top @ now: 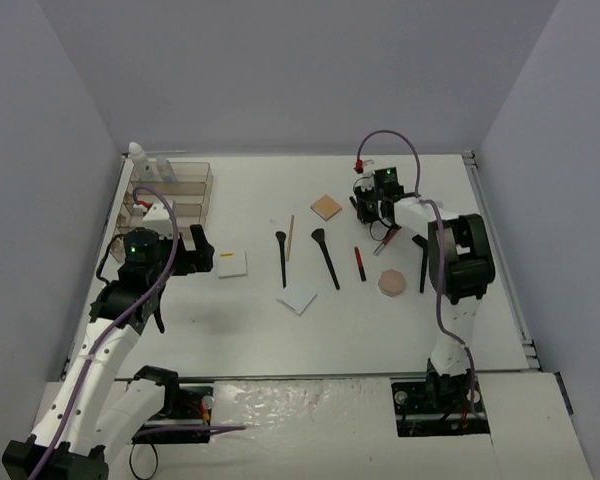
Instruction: Organize the makeup
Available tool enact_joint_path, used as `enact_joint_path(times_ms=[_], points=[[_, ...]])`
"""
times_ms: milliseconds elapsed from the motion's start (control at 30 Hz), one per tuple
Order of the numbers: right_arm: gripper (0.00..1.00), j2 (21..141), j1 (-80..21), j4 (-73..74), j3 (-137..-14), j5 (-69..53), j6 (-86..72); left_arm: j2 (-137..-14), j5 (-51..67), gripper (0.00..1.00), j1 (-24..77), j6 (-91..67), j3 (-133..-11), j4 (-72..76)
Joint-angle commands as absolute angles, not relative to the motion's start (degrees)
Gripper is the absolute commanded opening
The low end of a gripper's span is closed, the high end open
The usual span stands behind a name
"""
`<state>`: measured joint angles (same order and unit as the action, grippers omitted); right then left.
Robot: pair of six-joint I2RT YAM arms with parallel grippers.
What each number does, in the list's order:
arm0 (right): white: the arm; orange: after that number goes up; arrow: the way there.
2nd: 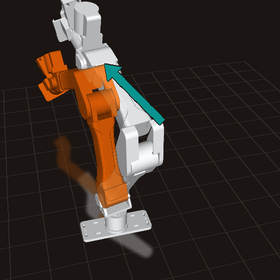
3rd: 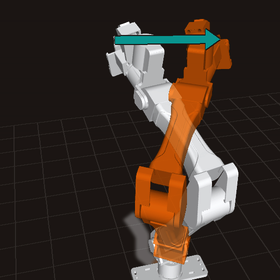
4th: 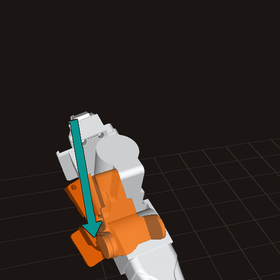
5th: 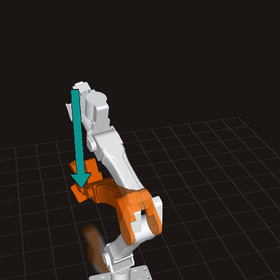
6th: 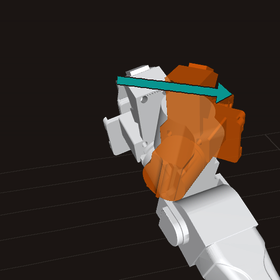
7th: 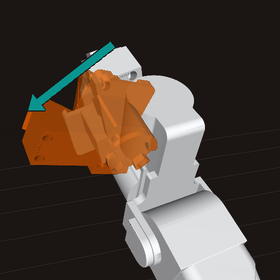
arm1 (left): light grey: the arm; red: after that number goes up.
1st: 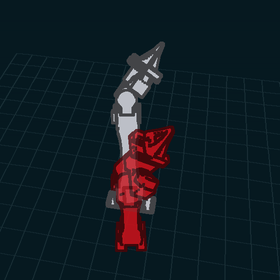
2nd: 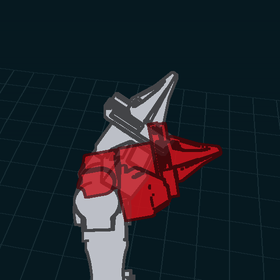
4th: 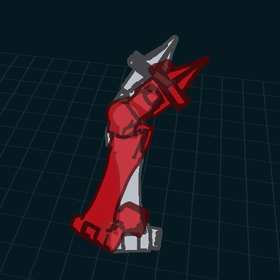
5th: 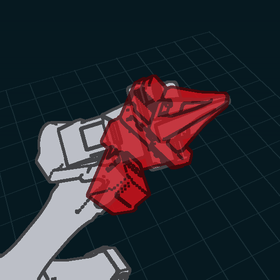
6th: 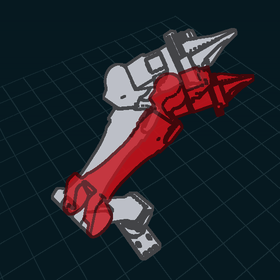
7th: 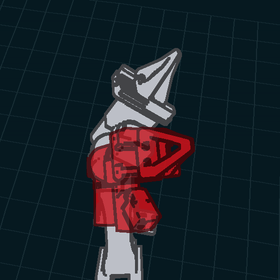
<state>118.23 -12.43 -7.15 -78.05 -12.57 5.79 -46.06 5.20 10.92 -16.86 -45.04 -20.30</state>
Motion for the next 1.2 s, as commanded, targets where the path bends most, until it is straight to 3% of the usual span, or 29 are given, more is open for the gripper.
enact_joint_path(times_ms=[0, 200, 400, 767, 867, 1000, 1167], points=[[0.00, 100.74, -16.89, -14.75, -70.63, -16.75, 0.49, -48.10, 16.24, 0.97, 11.54, -26.34, -48.62, -12.81], [0.00, 85.29, -29.21, -24.28, -58.44, -17.34, -7.93, -48.25, 20.40, 0.96, 16.19, -36.84, -49.37, -0.94], [0.00, 74.55, -40.98, -33.98, -49.98, -15.19, -13.50, -50.87, 13.69, 0.96, 25.40, -39.89, -51.80, 4.86], [0.00, 70.15, -50.47, -43.95, -46.38, -12.67, -16.41, -52.57, 2.66, 0.84, 34.66, -43.36, -49.41, 8.42], [0.00, 70.05, -51.06, -43.77, -46.58, -12.74, -16.26, -52.56, 0.71, 0.73, 36.39, -44.65, -48.34, 9.75], [0.00, 69.46, -51.57, -44.63, -45.84, -12.49, -16.35, -52.56, -0.82, 0.49, 37.41, -45.45, -47.58, 11.71], [0.01, 69.41, -51.68, -45.35, -45.00, -12.20, -16.24, -52.54, -1.16, 0.05, 37.77, -47.26, -46.74, 13.47]])
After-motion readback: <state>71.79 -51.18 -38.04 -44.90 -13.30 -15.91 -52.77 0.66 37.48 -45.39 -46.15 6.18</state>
